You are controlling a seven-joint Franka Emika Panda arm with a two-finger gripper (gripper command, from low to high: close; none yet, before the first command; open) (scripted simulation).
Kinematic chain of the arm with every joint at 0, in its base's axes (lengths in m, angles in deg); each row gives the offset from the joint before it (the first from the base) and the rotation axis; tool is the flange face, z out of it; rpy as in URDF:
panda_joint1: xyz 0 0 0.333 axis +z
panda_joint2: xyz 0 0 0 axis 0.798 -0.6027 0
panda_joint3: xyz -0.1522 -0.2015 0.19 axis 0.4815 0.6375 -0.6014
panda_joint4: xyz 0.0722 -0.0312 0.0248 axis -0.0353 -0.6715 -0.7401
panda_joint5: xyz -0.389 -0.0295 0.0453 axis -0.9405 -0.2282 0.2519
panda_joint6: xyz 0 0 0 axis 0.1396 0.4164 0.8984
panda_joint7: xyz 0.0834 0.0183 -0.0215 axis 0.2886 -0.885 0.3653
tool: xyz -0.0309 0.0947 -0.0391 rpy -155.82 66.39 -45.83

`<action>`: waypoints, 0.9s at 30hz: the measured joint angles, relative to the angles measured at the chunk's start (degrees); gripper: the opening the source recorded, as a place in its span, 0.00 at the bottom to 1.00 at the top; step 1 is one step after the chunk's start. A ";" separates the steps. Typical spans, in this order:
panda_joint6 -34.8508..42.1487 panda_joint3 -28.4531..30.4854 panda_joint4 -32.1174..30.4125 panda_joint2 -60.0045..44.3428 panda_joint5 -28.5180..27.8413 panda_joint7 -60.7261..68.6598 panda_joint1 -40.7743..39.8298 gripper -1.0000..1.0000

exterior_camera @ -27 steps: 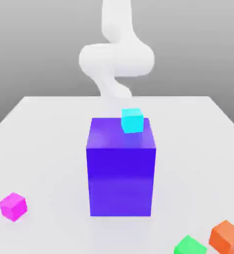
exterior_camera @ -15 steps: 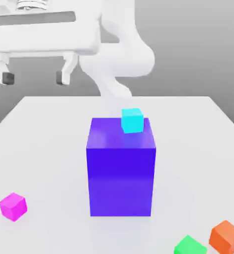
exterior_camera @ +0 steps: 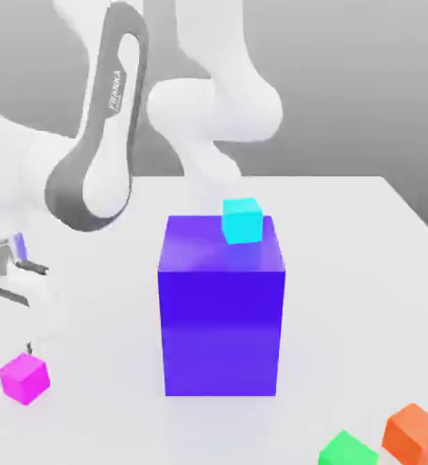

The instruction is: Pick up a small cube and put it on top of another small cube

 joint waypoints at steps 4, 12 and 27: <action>-5.76 -5.30 1.69 -7.83 5.33 4.13 -4.41 0.00; -4.83 -4.54 1.39 -6.65 4.29 3.31 -3.88 0.00; 9.25 -13.49 7.17 2.41 -10.79 -9.28 19.20 0.00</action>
